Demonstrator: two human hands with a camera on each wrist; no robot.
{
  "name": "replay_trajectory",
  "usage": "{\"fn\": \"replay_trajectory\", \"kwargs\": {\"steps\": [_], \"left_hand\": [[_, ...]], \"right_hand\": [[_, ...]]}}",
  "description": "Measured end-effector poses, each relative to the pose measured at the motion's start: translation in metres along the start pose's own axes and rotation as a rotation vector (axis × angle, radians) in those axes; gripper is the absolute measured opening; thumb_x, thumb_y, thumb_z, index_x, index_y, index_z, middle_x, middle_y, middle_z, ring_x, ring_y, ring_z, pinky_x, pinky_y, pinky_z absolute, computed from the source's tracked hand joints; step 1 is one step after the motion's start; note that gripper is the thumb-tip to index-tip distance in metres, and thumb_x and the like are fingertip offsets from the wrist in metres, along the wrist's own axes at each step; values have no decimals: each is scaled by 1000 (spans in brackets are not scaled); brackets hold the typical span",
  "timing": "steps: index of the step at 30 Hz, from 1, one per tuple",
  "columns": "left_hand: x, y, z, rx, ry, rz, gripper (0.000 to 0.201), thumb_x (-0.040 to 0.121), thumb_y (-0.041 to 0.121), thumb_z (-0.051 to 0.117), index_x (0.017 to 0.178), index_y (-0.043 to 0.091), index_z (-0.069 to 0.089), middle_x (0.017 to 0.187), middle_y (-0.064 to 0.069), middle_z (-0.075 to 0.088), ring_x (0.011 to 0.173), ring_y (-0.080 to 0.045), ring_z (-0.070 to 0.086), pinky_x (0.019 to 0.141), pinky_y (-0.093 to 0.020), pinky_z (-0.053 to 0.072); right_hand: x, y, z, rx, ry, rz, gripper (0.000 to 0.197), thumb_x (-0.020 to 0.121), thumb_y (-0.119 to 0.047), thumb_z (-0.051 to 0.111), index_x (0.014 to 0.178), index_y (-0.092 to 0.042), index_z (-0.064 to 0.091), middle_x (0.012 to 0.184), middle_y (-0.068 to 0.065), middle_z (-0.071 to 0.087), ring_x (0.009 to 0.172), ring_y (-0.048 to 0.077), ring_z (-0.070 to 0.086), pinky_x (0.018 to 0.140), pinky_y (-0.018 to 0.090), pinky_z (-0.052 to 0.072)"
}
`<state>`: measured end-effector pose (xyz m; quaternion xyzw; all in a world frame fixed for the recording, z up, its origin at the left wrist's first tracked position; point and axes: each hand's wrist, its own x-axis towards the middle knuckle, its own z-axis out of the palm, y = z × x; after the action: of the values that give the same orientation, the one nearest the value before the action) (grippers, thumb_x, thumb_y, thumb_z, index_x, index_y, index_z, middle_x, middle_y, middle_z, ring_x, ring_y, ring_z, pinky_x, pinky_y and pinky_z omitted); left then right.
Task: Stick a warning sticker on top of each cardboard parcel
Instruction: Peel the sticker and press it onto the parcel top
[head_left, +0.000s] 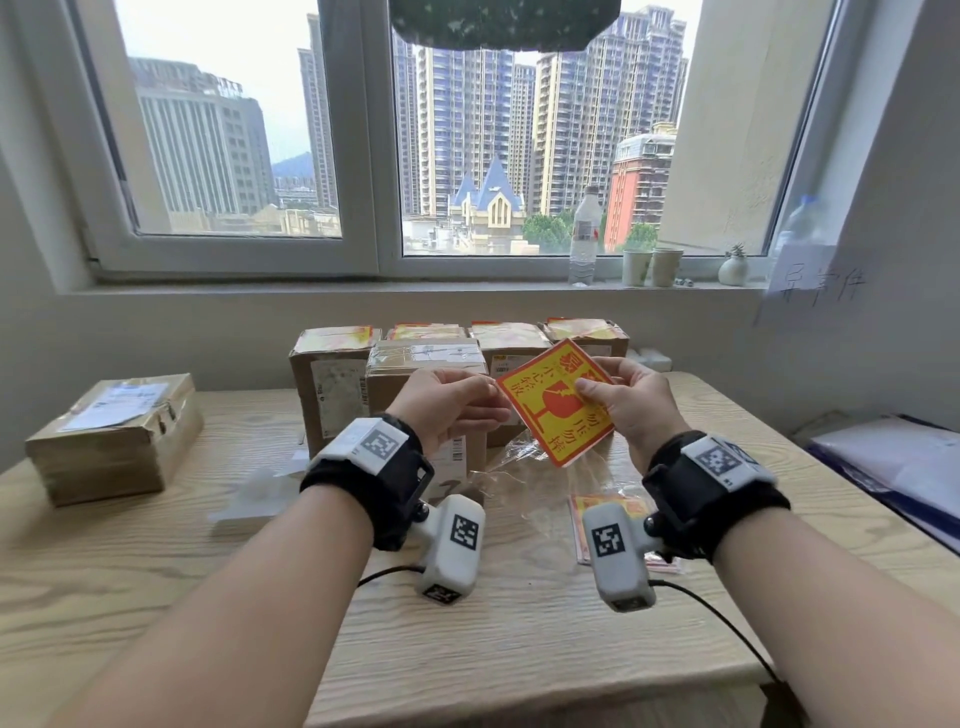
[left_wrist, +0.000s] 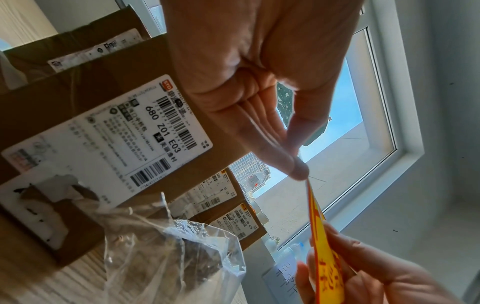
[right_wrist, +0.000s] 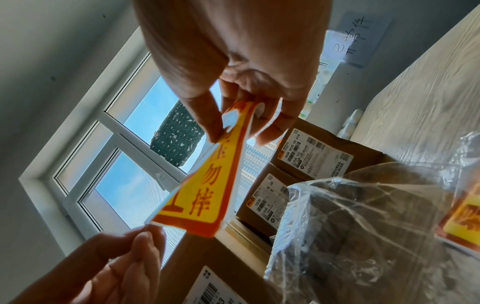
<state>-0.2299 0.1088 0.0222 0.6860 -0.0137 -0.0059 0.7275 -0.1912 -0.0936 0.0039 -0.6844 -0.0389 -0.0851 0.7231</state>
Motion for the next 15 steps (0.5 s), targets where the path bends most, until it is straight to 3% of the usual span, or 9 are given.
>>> {"fn": "replay_trajectory", "kwargs": {"steps": [8,15], "left_hand": [[-2,-1,-1,49,-7,22,9,88,2,61,90,-1,70,79,-14,74,62,-15,71,57,-19,58],[-1,-2,-3,100,1,33,9,89,5,62,89,1,71,76,-11,74,61,-14,71,54,-19,57]], "right_hand": [[-3,5,-2,0,-19,7,18,87,-4,66,99,-16,61,100,7,70,86,19,70,66,28,56],[-3,6,1,-28,-26,-2,15,88,-6,66,95,-18,61,102,8,70,92,23,70,73,34,57]]}}
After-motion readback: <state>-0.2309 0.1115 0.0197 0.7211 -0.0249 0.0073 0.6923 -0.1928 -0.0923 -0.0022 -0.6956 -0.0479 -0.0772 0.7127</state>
